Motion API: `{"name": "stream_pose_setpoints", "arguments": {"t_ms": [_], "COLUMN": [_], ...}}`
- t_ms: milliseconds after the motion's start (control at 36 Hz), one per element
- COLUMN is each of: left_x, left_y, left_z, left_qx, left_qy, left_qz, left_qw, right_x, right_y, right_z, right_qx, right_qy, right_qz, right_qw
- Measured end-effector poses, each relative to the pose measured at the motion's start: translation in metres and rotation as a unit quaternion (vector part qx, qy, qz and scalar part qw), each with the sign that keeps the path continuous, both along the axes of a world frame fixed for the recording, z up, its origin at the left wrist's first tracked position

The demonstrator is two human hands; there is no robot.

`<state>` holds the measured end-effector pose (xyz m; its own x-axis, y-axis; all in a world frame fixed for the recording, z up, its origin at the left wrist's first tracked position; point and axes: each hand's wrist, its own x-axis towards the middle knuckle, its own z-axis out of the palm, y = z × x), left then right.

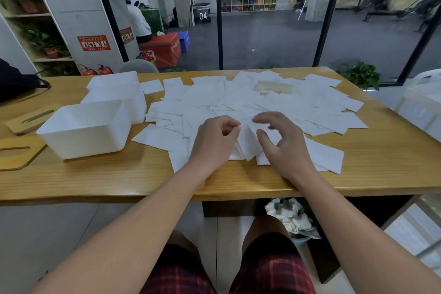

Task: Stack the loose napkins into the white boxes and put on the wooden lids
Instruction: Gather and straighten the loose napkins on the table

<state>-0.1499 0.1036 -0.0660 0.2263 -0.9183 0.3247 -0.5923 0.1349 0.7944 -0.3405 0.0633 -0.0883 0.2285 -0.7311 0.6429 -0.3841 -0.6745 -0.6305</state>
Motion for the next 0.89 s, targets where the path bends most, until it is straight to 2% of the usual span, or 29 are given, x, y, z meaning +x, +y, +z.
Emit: {"name": "stream_pose_setpoints", "arguments": {"t_ms": [222, 306, 444, 611, 722, 889], "left_x": [0.014, 0.025, 0.030, 0.029, 0.041, 0.058], "left_y": [0.017, 0.017, 0.022, 0.021, 0.016, 0.016], "left_z": [0.011, 0.005, -0.007, -0.010, -0.006, 0.001], "left_qx": [-0.130, -0.134, -0.090, -0.162, -0.175, -0.124], "left_qy": [-0.142, -0.176, -0.168, -0.232, -0.174, -0.017], "left_qz": [-0.094, -0.074, -0.074, -0.048, -0.016, -0.016], "left_qw": [0.977, 0.972, 0.979, 0.958, 0.969, 0.992], "right_x": [-0.002, -0.002, 0.000, -0.001, -0.004, -0.003], "right_y": [-0.002, -0.006, -0.003, 0.004, 0.003, 0.001], "right_z": [-0.002, -0.004, -0.003, 0.003, 0.004, 0.004], "right_qx": [0.013, 0.012, 0.059, 0.067, 0.092, 0.115], "right_qy": [0.048, 0.037, -0.009, -0.031, -0.027, -0.038], "right_qz": [0.000, -0.015, -0.014, 0.017, 0.025, 0.069], "right_qw": [0.999, 0.999, 0.998, 0.997, 0.995, 0.990]}}
